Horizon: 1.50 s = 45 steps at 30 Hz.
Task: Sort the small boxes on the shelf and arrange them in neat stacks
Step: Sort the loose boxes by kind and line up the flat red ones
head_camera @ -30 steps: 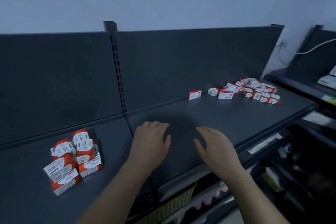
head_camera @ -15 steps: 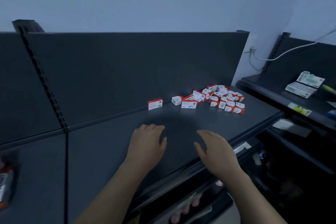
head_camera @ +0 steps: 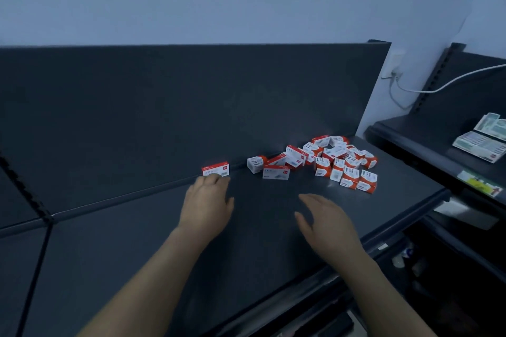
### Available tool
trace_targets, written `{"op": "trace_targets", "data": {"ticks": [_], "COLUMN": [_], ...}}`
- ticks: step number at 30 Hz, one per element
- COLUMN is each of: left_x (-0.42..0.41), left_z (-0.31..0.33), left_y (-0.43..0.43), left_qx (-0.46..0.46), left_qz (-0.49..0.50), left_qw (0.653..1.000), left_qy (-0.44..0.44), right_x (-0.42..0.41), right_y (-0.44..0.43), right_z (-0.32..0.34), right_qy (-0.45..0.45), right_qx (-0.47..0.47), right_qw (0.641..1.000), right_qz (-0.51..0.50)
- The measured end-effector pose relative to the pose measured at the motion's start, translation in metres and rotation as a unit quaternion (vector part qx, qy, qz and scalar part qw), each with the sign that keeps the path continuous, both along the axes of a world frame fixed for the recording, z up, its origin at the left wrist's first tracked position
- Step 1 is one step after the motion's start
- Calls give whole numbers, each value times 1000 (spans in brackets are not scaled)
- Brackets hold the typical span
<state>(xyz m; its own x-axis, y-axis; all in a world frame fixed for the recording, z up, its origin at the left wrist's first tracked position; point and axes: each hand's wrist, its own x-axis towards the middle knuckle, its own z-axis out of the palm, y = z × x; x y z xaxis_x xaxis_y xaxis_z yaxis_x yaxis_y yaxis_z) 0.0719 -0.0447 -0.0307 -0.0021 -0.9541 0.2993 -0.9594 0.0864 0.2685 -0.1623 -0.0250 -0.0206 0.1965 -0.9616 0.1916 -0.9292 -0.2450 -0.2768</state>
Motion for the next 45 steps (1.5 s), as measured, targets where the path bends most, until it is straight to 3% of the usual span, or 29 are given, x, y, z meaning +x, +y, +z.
{"op": "trace_targets", "data": {"ticks": [5, 12, 18, 27, 29, 32, 36, 41, 45], "left_x": [13, 18, 22, 12, 8, 0, -5, 1, 21], "left_z": [-8, -22, -37, -33, -29, -24, -21, -21, -29], "left_y": [-54, -95, -105, -81, -66, -44, -14, 32, 68], "left_qx": [31, 44, 65, 48, 28, 10, -1, -13, -19], "left_qz": [3, 17, 32, 63, 83, 88, 124, 187, 230], "left_qw": [999, 993, 992, 996, 990, 958, 915, 888, 898], "left_qy": [6, -104, -100, 34, 107, 273, 383, 421, 374], "right_x": [2, 8, 12, 14, 13, 15, 32, 68, 100], "right_y": [-42, -84, -112, -148, -151, -150, -141, -124, -102], "right_z": [0, -1, -5, -21, -23, -26, -31, -31, -31], "right_qy": [-3, -26, -25, -34, -55, -115, -204, -268, -262], "right_qx": [16, 13, 16, 37, 51, 61, 61, 115, 139], "right_qw": [1000, 999, 999, 997, 994, 985, 960, 921, 909], "right_qz": [-12, -14, 16, 61, 74, 115, 182, 260, 294]}}
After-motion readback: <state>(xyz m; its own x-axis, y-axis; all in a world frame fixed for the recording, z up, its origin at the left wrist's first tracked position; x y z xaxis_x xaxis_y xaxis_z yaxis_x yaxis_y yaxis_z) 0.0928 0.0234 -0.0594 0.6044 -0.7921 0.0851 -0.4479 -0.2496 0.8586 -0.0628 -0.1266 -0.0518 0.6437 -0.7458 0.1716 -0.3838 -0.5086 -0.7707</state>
